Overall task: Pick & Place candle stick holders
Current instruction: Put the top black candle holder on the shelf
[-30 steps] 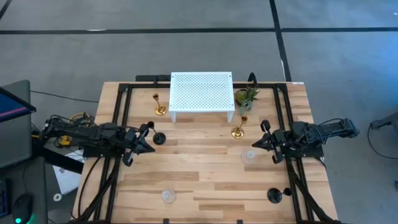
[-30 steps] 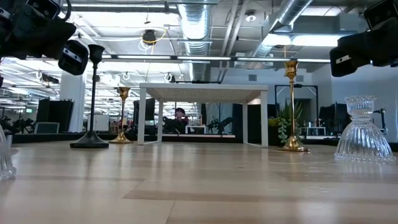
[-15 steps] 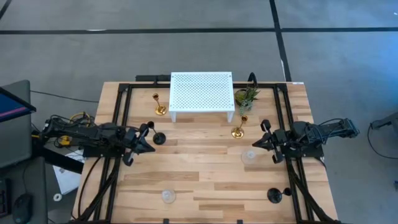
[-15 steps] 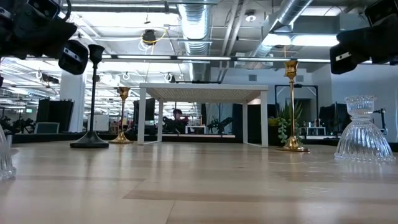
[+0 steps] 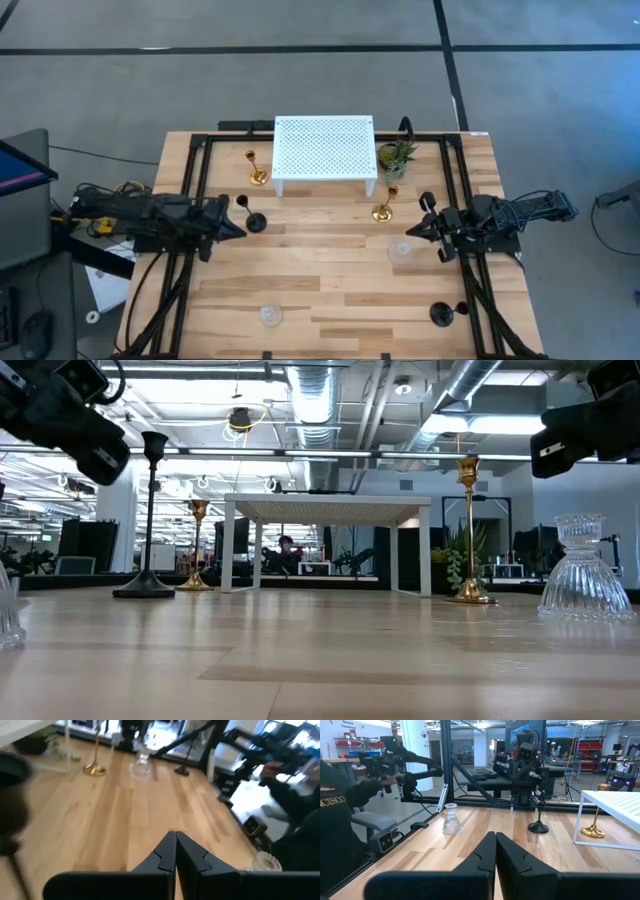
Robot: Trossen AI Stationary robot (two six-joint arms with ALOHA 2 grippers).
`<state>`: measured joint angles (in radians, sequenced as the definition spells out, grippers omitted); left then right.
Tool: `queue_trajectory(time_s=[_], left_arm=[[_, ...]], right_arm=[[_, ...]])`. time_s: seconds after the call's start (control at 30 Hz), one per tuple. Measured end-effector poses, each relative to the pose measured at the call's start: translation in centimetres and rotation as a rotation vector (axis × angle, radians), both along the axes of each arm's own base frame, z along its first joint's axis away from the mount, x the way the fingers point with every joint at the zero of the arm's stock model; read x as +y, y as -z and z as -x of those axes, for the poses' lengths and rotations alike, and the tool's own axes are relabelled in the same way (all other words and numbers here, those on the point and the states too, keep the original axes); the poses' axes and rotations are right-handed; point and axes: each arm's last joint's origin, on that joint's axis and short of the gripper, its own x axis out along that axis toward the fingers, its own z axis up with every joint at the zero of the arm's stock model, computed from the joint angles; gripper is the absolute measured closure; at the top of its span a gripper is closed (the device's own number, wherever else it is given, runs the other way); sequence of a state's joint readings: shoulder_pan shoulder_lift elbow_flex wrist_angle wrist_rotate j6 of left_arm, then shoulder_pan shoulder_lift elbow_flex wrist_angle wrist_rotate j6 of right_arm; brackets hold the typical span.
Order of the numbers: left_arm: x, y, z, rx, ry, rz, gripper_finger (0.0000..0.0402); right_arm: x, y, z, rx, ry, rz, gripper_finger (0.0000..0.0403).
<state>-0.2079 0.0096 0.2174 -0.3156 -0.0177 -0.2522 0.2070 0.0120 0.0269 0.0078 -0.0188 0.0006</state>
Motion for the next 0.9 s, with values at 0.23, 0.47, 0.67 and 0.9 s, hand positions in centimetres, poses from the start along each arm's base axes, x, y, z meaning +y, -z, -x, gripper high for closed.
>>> queue_trajectory(time_s=[0.23, 0.47, 0.67, 0.9], left_arm=[[0.6, -0.4, 0.6, 0.095, -0.177, -0.058, 0.0398], [0.7, 2.0, -0.8, 0.257, -0.307, -0.032, 0.0398], [0.4, 3.0, -1.9, 0.388, -0.33, -0.004, 0.0398], [0.3, 3.9, -2.6, 0.487, -0.347, -0.012, 0.0399]], right_arm=[[0.0, 0.0, 0.0, 0.0, 0.0, 0.0, 0.0403], [0.0, 0.0, 0.0, 0.007, 0.0, -0.031, 0.0403], [0.0, 0.0, 0.0, 0.011, -0.001, -0.049, 0.0403], [0.0, 0.0, 0.0, 0.011, -0.001, -0.051, 0.0403]])
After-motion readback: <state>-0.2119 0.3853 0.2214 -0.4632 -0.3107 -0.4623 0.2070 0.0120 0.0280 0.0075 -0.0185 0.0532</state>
